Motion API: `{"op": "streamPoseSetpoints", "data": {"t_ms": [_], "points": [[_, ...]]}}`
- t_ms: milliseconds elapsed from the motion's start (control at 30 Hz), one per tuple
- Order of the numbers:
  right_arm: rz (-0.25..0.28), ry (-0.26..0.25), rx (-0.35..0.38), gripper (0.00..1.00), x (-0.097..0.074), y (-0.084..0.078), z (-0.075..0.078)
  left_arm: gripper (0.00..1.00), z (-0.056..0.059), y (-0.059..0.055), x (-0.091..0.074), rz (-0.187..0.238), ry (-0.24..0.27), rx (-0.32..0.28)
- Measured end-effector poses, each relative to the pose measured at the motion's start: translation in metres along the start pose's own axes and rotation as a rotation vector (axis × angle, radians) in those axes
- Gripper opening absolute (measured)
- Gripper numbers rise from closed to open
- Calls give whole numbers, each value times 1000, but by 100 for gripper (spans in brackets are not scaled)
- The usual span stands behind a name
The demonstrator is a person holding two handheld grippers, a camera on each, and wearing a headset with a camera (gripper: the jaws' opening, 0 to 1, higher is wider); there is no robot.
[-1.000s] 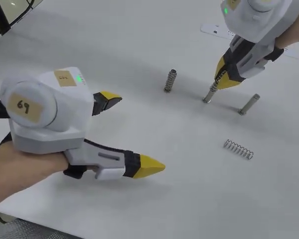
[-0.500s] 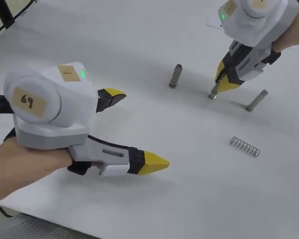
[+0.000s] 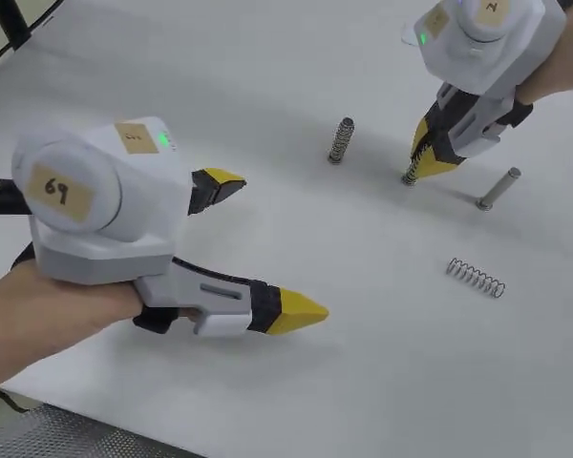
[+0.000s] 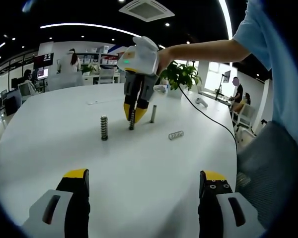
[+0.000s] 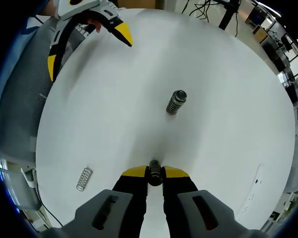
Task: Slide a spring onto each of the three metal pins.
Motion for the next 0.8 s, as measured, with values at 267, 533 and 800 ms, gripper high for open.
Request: {"op": "streamPoseSetpoints", "data": {"t_ms": [267, 533, 800], "points": [[-5, 0, 3, 8, 0, 2, 2, 89, 0, -1, -1, 0, -1, -1], [-1, 6, 15, 10, 0, 2, 4, 89, 1, -1, -1, 0, -4, -3], [19, -5, 29, 29, 1, 4, 3, 89, 0, 1, -1, 3, 0, -2]]}}
Point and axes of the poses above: the centre of the closed fingertips' face, and the gripper's own axes: x roughly forward along the fingers, z roughly to its right, y roughly out of its top, the point moved 2 cm from there along -x, roughly backward along the fingers, and after that the axes turned 15 degrees about z, right-handed, at the moved point
